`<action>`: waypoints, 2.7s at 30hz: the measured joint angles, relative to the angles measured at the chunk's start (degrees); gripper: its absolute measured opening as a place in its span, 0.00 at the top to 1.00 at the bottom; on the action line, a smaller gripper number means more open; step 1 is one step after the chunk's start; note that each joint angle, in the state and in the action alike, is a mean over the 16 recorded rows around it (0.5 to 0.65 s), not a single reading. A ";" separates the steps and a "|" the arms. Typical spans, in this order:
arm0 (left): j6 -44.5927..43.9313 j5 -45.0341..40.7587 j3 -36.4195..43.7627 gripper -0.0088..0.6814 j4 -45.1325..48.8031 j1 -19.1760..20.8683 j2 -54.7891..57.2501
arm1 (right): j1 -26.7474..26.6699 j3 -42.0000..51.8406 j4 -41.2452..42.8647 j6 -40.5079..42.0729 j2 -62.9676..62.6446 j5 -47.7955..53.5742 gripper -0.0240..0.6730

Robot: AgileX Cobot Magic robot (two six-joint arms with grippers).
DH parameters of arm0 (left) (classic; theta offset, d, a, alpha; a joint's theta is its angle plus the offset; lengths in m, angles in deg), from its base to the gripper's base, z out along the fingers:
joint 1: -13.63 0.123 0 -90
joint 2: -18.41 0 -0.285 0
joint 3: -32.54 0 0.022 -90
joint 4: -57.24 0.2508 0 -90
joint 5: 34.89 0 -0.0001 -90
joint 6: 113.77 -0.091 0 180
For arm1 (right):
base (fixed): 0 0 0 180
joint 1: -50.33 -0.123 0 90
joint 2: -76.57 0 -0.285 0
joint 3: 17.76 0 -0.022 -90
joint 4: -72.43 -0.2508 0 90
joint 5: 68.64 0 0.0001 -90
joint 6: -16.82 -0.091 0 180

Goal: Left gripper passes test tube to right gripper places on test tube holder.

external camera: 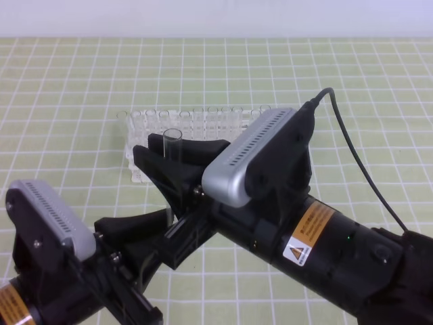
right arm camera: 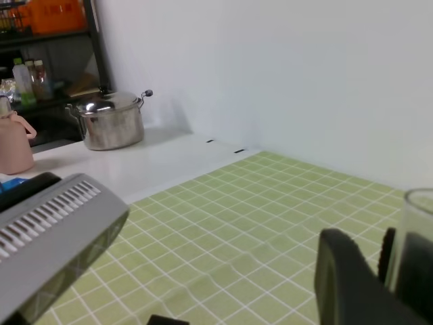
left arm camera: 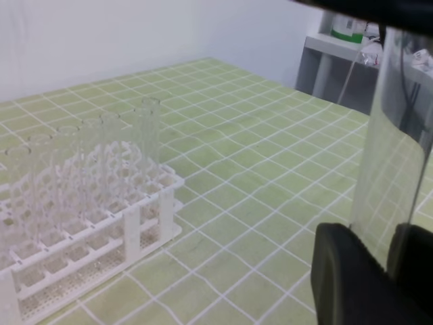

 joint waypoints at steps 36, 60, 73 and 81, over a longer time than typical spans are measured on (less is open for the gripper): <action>7.43 -23.04 9.29 0.99 -1.76 0.01 -38.82 | 0.10 0.09 -1.26 4.29 -4.46 6.45 0.84; 8.92 -27.60 18.19 0.99 -2.57 0.02 -45.21 | 15.86 0.10 -7.26 12.34 -2.19 1.43 0.84; 8.94 -27.64 18.39 0.99 -2.57 0.00 -45.13 | 20.24 0.23 -7.80 12.61 1.66 -3.70 0.84; 8.95 -27.69 18.34 0.99 -2.57 0.01 -45.13 | 22.94 0.91 -3.77 8.78 3.26 -7.22 0.84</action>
